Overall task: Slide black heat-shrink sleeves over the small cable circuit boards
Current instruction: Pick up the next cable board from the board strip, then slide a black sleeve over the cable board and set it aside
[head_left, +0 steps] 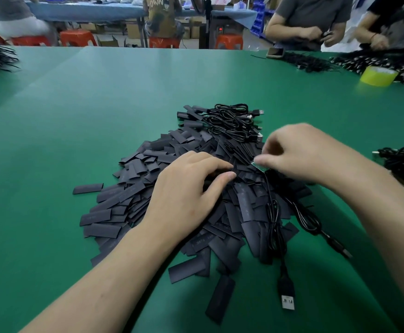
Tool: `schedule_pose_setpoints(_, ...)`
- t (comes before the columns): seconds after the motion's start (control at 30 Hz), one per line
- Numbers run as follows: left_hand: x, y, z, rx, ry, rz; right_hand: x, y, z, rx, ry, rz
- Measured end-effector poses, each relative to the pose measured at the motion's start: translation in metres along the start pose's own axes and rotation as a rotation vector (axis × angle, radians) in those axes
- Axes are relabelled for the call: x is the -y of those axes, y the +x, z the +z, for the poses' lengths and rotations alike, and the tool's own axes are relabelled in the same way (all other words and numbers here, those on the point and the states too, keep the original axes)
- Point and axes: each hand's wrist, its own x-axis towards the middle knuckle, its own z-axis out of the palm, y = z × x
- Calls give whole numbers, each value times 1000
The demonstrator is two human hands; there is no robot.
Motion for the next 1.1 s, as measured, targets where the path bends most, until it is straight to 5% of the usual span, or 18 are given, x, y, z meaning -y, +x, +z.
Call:
schedule_pose_setpoints(0.23, -1, 0, -1, 6, -1, 13, -7, -12, 16, -86, 166, 84)
schedule_pose_setpoints(0.43, -1, 0, -1, -45, -65, 65, -12, -22, 8, 10, 1062, 31)
schedule_pose_setpoints(0.57, -5, 2, 0, -55, -174, 43, 6, -32, 18, 71, 1340, -70)
schedule_pose_setpoints(0.77, -3, 4, -2, 64, -547, -163, 24, -37, 33, 15, 1373, -113)
schedule_pose_setpoints(0.97, -6, 3, -4, 154, -622, -202, 16, -34, 35, -127, 984, -237)
schedule_pose_setpoints(1.1, -10, 2, -8, 169, -665, -185, 18, -34, 34, -36, 1125, -252)
